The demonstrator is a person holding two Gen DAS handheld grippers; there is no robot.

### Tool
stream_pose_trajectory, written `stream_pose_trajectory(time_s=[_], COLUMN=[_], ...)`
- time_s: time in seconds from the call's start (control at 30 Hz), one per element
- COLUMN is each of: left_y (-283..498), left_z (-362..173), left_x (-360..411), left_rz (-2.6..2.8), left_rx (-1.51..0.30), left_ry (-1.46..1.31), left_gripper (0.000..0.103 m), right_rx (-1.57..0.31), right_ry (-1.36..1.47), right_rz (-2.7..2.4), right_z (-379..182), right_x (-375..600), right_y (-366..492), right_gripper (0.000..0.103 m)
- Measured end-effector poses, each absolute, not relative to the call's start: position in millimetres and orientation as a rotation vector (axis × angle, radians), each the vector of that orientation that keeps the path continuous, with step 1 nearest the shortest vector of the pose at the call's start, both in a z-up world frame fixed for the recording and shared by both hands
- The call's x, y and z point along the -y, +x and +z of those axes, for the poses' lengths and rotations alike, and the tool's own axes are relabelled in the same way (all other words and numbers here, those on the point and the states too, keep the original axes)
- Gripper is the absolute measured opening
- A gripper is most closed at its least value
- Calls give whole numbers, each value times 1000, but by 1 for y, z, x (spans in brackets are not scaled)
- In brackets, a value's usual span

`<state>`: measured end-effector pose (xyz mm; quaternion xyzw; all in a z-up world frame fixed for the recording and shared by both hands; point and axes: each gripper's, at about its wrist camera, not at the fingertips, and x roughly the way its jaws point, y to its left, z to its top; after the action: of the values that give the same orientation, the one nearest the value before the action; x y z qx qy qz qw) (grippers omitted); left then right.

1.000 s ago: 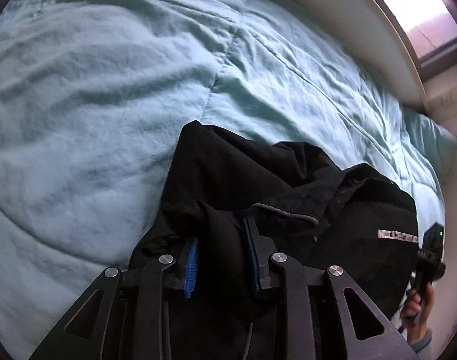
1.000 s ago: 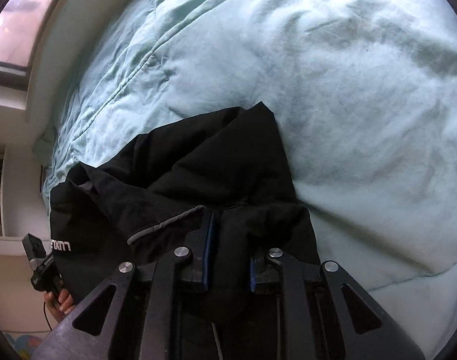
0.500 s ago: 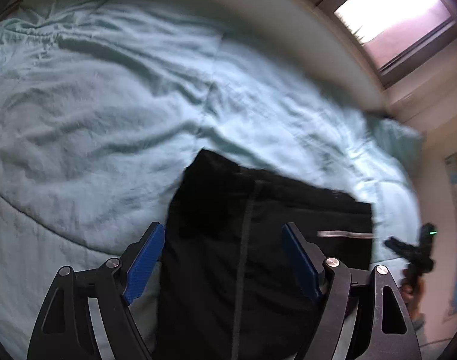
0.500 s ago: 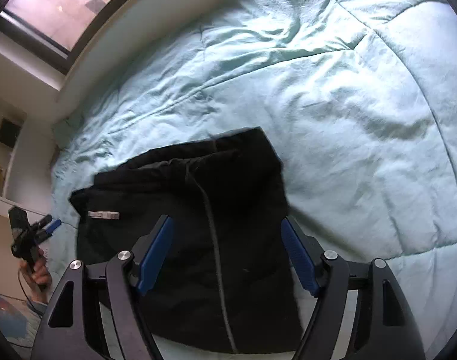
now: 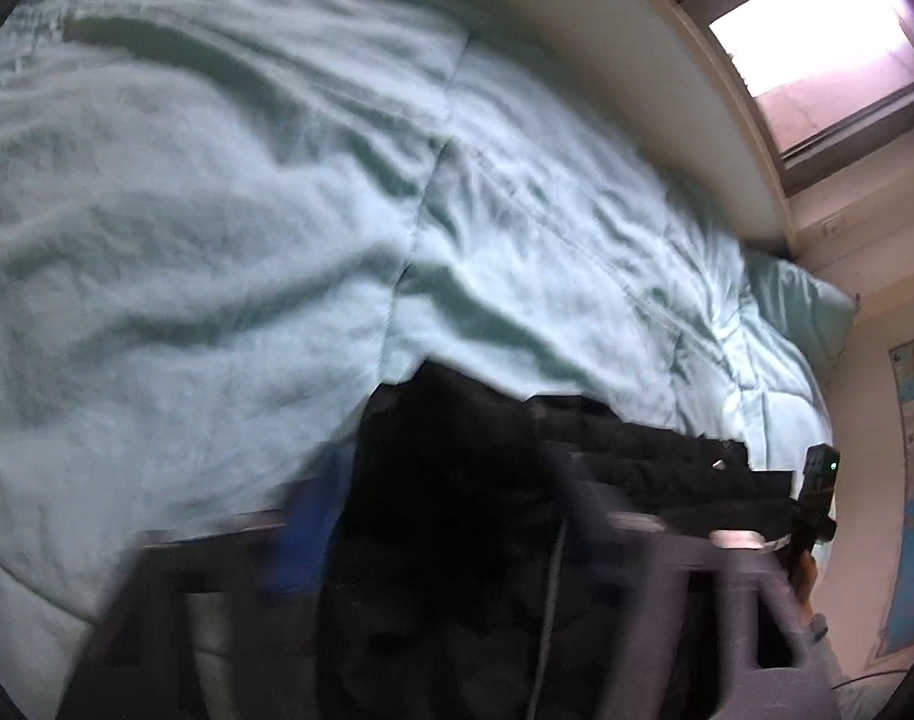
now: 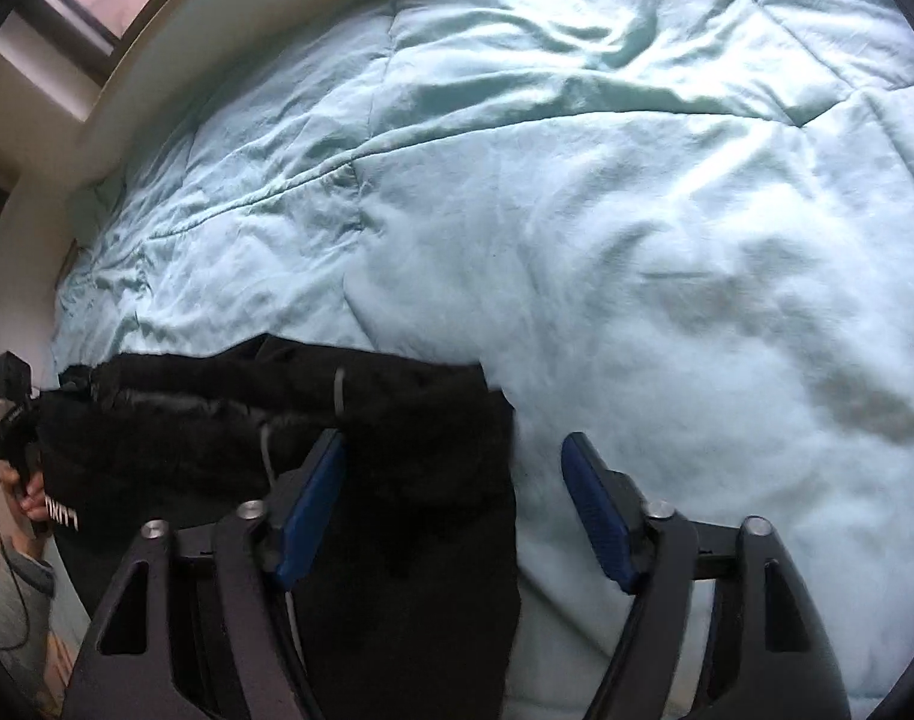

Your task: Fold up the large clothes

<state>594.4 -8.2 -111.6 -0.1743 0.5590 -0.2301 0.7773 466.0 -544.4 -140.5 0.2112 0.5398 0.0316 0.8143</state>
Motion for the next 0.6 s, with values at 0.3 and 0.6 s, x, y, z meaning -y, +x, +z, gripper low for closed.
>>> stream_pose_trajectory(time_s=[0.3,0.6], left_y=[583,657], left_z=[-29,-102], left_x=[9,32], left_rz=[-464,-294], left_rx=[-975,-1151], left_ry=[-285,-195], left_gripper=[11,11], right_rx=[-958,-1092], right_ry=[222,186], right_rz=[-110,-197], right_z=[-54,-109], right_x=[532,540], right_y=[444,517], right_gripper=[20,20])
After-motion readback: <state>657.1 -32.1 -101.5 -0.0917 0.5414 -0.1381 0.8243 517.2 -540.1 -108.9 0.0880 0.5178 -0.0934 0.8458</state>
